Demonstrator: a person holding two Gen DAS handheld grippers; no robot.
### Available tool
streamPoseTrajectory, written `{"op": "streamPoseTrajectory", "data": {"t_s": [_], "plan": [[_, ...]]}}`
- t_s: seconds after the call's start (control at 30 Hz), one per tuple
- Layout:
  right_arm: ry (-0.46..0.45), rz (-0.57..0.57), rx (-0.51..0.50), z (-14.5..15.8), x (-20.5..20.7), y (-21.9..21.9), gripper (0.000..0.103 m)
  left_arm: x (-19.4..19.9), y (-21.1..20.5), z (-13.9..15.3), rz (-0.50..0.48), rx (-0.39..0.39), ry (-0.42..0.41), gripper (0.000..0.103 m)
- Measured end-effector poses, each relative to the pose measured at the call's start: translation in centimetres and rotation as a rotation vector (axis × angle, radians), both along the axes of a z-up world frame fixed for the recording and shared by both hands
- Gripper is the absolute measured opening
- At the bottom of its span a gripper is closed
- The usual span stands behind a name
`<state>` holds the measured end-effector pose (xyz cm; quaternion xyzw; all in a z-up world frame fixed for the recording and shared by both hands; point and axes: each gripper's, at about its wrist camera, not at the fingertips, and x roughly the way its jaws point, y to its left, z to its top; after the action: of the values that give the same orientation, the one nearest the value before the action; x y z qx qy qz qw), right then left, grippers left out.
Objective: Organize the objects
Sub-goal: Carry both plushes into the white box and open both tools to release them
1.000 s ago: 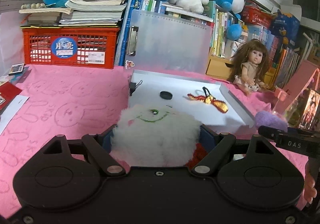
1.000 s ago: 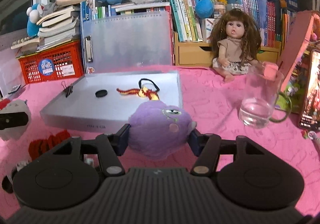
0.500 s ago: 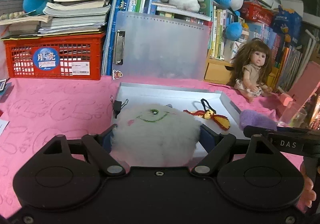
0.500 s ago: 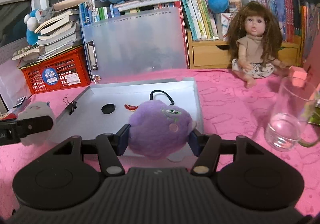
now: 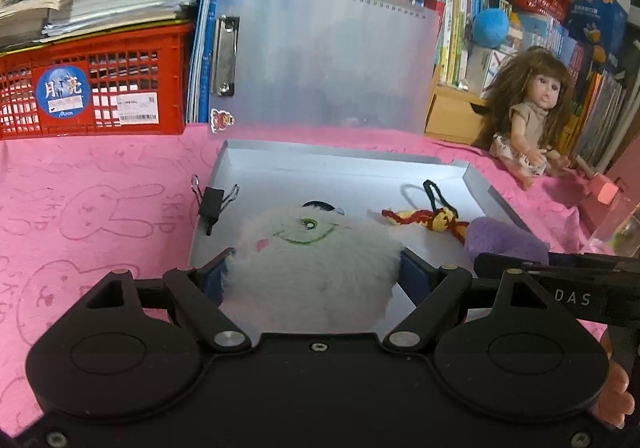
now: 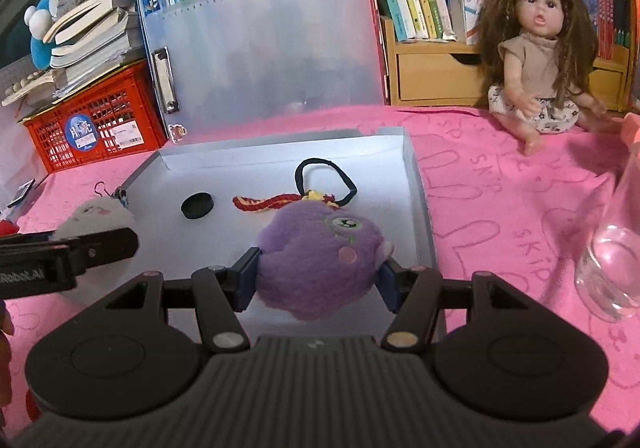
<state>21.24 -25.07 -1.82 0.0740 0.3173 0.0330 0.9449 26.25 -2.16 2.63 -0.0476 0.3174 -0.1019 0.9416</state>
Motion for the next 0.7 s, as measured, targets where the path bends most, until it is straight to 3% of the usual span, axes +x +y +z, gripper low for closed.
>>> {"op": "streamPoseTrajectory", "data": {"t_s": [0.7], "plan": [[0.033,0.004,-0.001,-1.2,2.5,0.1,0.062,2.7,-0.3,-1.8,0.017,0.029,0.050,0.082]]}}
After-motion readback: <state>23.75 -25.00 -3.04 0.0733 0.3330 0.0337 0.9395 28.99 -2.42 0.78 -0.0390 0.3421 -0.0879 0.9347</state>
